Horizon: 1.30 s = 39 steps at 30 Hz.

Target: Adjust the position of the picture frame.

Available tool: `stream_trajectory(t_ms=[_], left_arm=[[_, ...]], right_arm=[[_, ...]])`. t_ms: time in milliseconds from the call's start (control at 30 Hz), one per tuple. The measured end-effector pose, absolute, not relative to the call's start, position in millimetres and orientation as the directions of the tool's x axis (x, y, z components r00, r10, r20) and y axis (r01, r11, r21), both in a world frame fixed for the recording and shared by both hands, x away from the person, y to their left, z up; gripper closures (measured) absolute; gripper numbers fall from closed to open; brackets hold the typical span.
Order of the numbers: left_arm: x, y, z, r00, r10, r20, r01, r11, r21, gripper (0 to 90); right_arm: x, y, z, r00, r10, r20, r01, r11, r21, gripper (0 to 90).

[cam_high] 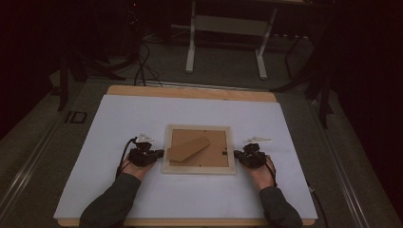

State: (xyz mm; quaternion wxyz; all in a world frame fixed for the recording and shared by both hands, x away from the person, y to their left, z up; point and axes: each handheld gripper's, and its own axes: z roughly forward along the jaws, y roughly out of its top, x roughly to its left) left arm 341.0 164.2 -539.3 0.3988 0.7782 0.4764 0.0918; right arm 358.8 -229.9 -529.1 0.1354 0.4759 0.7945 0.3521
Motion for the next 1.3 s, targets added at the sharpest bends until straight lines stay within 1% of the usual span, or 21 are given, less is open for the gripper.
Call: stream_trajectory(t_ms=[67, 167, 400, 767, 933, 1100, 1300], left_arm=[[342, 164, -538, 0.525, 0.815, -0.246, 0.664, -0.211, 0.718, 90.0], [343, 162, -534, 0.526, 0.819, -0.228, 0.660, -0.224, 0.717, 90.0], [344, 165, -537, 0.519, 0.814, -0.259, 0.666, -0.195, 0.720, 90.0], [351, 163, -536, 0.502, 0.826, -0.254, 0.673, -0.189, 0.715, 90.0], [354, 163, -536, 0.498, 0.829, -0.254, 0.677, -0.188, 0.711, 90.0], [361, 161, -533, 0.491, 0.839, -0.233, 0.681, -0.204, 0.703, 90.0], [367, 161, -531, 0.484, 0.843, -0.235, 0.681, -0.194, 0.706, 90.0]], right_arm=[[360, -230, -529, -0.510, 0.851, 0.123, 0.662, 0.297, 0.688, 90.0], [361, -230, -529, -0.509, 0.852, 0.123, 0.662, 0.296, 0.689, 90.0], [362, -229, -530, -0.496, 0.859, 0.129, 0.665, 0.280, 0.692, 90.0], [361, -228, -530, -0.478, 0.868, 0.134, 0.670, 0.262, 0.695, 90.0], [359, -225, -530, -0.469, 0.876, 0.111, 0.667, 0.269, 0.695, 90.0], [362, -222, -529, -0.461, 0.882, 0.102, 0.668, 0.269, 0.694, 90.0], [368, -221, -529, -0.456, 0.884, 0.105, 0.671, 0.264, 0.693, 90.0]])
